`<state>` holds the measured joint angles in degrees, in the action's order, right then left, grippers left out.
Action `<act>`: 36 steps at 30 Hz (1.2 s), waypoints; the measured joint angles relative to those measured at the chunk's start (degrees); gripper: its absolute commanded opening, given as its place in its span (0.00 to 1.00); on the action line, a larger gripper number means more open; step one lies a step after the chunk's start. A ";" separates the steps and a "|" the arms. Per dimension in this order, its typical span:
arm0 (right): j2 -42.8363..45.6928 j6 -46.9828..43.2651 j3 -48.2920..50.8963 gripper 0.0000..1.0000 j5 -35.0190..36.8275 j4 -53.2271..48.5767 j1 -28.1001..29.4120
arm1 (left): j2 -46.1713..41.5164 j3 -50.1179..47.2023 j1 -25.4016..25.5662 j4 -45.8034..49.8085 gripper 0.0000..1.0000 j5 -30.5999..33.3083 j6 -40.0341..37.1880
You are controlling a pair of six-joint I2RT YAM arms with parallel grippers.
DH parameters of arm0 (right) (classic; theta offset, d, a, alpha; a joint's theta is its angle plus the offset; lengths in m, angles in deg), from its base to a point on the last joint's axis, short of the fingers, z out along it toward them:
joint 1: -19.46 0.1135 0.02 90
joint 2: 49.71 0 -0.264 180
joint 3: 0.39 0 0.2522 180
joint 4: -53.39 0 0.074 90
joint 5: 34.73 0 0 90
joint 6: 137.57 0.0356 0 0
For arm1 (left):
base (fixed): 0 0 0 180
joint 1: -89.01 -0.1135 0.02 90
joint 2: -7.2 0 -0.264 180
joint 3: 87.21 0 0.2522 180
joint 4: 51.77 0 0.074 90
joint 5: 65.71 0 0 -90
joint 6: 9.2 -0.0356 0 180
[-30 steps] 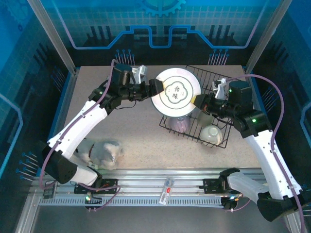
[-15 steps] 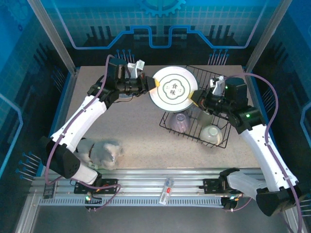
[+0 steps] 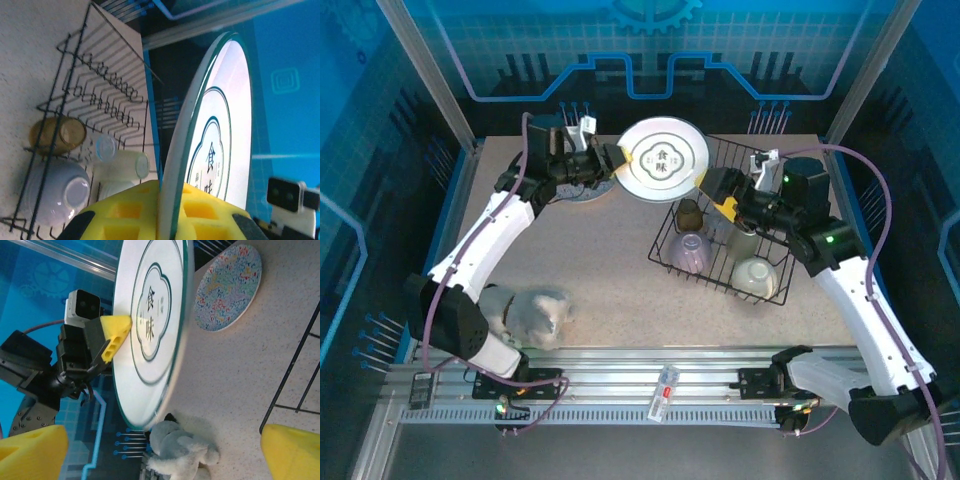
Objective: Unload the mixed dishes from the dish rack
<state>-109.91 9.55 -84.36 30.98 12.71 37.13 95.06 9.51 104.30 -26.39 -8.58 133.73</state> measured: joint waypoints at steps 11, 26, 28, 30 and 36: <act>9.75 -1.70 1.66 1.00 4.57 -5.68 0.00 | 14.16 2.25 -13.27 -4.39 0.00 1.25 1.27; 21.42 0.79 6.99 1.00 13.60 -17.00 0.00 | 34.82 18.16 -23.52 0.57 0.00 2.45 -3.10; 21.35 1.55 7.39 1.00 14.14 -17.81 0.00 | 36.57 19.39 -24.02 1.49 0.00 2.69 -3.67; 21.35 2.23 7.56 1.00 14.80 -18.40 0.00 | 38.18 20.55 -24.41 2.23 0.00 3.06 -4.11; 20.63 3.52 7.56 1.00 15.34 -18.93 0.00 | 41.92 22.14 -24.90 3.17 0.00 3.69 -5.07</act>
<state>-89.28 13.07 -76.80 46.32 -6.22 37.13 136.98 31.65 79.40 -23.22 -4.88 128.66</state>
